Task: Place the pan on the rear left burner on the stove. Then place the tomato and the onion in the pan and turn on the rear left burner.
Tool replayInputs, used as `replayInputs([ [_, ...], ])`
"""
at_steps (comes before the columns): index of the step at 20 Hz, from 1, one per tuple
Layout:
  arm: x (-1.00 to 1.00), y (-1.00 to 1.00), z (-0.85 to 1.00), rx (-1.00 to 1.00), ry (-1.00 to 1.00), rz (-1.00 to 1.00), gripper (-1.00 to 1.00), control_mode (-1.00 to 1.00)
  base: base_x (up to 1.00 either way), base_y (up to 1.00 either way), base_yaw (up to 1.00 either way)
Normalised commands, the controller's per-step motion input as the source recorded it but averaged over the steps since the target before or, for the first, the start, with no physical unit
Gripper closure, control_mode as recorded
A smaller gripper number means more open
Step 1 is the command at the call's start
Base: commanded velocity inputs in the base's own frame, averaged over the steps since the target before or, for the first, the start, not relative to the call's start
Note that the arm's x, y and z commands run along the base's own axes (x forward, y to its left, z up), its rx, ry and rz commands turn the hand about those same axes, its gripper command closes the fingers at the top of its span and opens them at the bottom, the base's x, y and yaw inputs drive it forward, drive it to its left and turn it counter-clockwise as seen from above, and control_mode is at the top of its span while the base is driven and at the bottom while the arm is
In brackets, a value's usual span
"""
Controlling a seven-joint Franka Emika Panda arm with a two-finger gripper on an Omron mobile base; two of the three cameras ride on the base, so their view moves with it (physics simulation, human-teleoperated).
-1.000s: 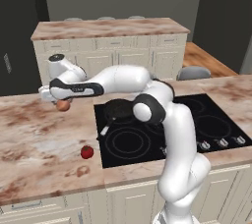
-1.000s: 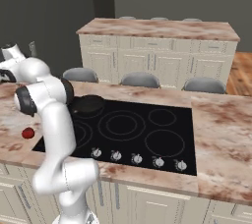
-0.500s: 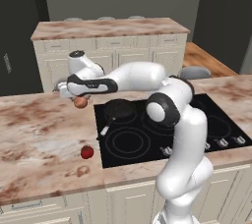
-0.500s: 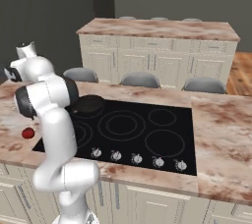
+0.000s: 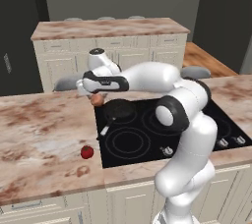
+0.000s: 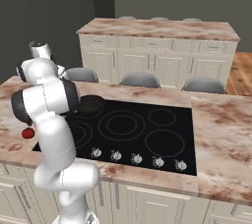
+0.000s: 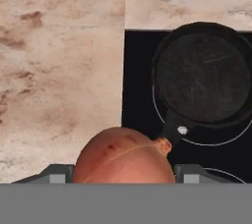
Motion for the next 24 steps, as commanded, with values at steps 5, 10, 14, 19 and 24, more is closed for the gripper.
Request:
replayInputs([
  [5,0.02,-0.68,0.04,0.00,0.04,-0.06,1.00,-1.00,0.00,0.00,0.00],
  [10,0.12,-0.65,0.03,0.00,0.05,-0.08,1.00,-1.00,0.00,0.00,0.00],
  [14,0.28,-0.46,0.00,0.00,0.04,-0.03,1.00,-1.00,0.00,0.00,0.00],
  [19,0.27,-0.27,0.01,0.00,0.07,-0.03,1.00,-1.00,0.00,0.00,0.00],
  [24,0.32,-0.06,0.00,0.00,0.07,-0.03,1.00,-1.00,0.00,0.00,0.00],
])
